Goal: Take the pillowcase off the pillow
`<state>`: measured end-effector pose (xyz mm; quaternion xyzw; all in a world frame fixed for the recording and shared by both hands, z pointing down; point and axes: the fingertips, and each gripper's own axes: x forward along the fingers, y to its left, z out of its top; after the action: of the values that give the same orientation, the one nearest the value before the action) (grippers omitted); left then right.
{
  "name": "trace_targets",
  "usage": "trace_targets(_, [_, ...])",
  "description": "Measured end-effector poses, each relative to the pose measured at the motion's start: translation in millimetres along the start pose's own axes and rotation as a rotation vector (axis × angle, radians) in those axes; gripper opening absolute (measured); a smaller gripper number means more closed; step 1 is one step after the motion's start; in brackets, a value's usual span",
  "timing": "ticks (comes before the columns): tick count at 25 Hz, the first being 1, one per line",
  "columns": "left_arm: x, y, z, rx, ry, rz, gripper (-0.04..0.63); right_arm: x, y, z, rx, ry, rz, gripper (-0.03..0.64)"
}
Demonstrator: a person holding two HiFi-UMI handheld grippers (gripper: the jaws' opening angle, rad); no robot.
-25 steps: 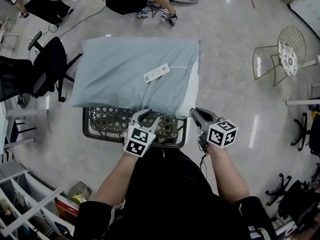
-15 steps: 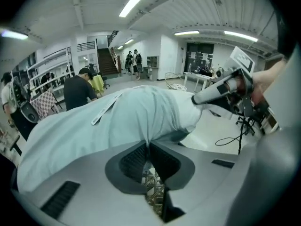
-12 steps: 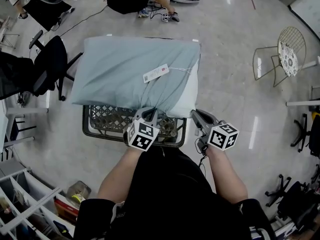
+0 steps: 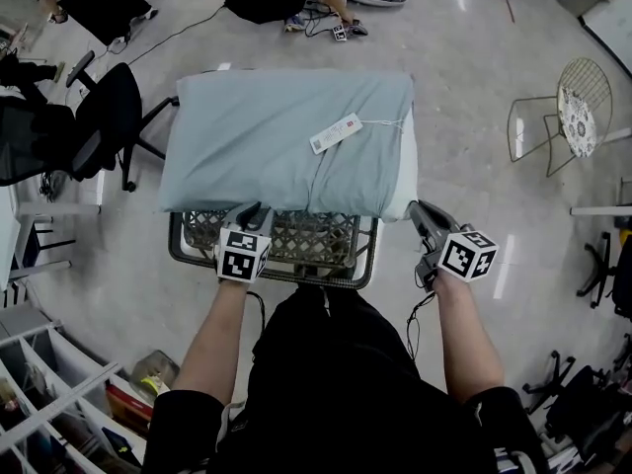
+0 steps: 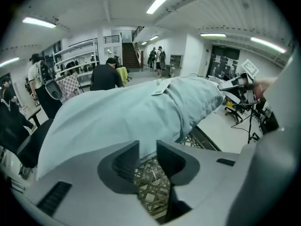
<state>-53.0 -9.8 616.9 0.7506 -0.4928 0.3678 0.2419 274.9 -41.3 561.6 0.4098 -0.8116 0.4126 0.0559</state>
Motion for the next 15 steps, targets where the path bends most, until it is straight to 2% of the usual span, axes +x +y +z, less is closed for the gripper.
trace_targets(1, [3.3, -6.0, 0.1, -0.005, -0.004, -0.004, 0.154, -0.2, 0.6, -2.7, -0.001, 0.006, -0.005, 0.021])
trace_targets(2, [7.2, -10.8, -0.8, -0.016, -0.005, -0.008, 0.190, -1.1, -0.2, -6.3, 0.003, 0.010, -0.013, 0.021])
trace_targets(5, [24.5, -15.3, -10.4, -0.041, 0.026, -0.010, 0.220, -2.8, -2.0, -16.8, 0.020, 0.022, -0.034, 0.021])
trace_targets(7, [37.3, -7.4, -18.2, -0.047, 0.058, 0.015, 0.221, -2.9, -1.0, -20.3, 0.014, 0.025, -0.054, 0.021])
trace_targets(8, [40.5, -1.1, -20.3, -0.054, 0.066, 0.036, 0.209, -3.3, -1.2, -21.3, 0.009, 0.022, -0.068, 0.021])
trace_targets(10, [40.9, 12.7, -22.2, -0.060, 0.073, 0.072, 0.037, -4.8, -3.5, -22.2, 0.004, 0.006, -0.099, 0.021])
trace_targets(11, [39.7, 18.7, -22.5, -0.054, 0.076, 0.081, 0.011, -5.7, -5.0, -21.8, 0.007, -0.007, -0.112, 0.021])
trace_targets(15, [22.9, 53.1, -20.9, -0.046, 0.058, 0.126, 0.006, -10.9, -11.3, -14.7, 0.050, -0.052, -0.135, 0.021])
